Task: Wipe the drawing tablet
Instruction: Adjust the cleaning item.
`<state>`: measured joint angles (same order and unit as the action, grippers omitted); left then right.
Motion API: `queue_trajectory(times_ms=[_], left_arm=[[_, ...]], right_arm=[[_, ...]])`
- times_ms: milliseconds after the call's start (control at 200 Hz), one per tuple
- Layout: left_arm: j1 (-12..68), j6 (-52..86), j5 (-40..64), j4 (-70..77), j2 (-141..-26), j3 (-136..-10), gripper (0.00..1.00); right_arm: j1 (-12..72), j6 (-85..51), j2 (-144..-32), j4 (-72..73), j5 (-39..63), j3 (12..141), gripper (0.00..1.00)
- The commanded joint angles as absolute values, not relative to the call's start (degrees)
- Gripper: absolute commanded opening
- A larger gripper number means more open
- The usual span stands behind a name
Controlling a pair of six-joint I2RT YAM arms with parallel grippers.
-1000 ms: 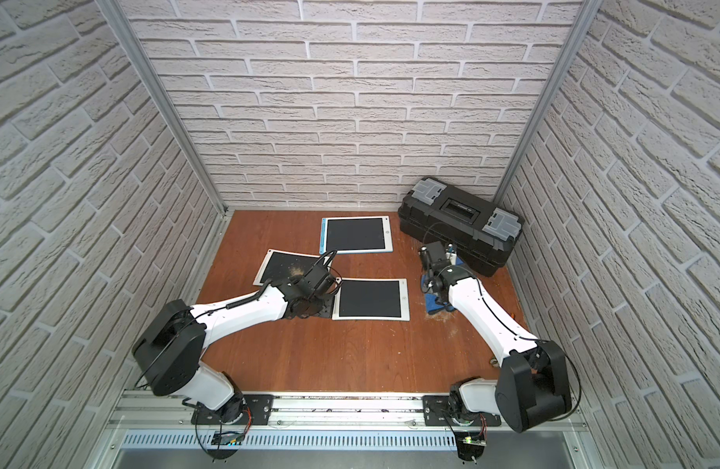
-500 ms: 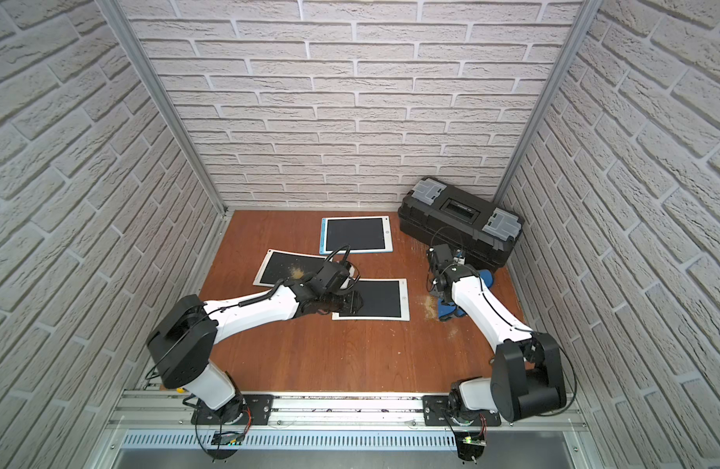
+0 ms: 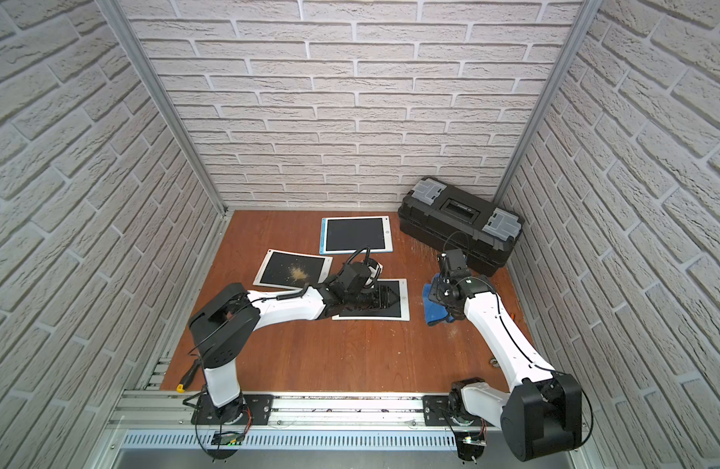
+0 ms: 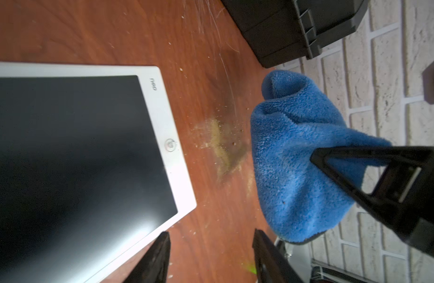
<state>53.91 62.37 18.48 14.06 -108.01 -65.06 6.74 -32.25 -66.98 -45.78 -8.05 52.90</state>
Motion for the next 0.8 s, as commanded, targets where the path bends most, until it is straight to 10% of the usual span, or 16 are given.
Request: queue_trajectory(times_ms=[0, 795], left_arm=[[54.98, 69.92, 21.92, 25.63, -110.39, -67.36, 0.56], [57.05, 90.06, 23.98, 39.98, -118.25, -72.12, 0.57]], right_arm=[[6.85, -31.64, -65.5, -45.72, -4.74, 51.87, 0.03], [6.86, -32.36, -57.5, -42.87, 1.43, 49.58, 0.03]])
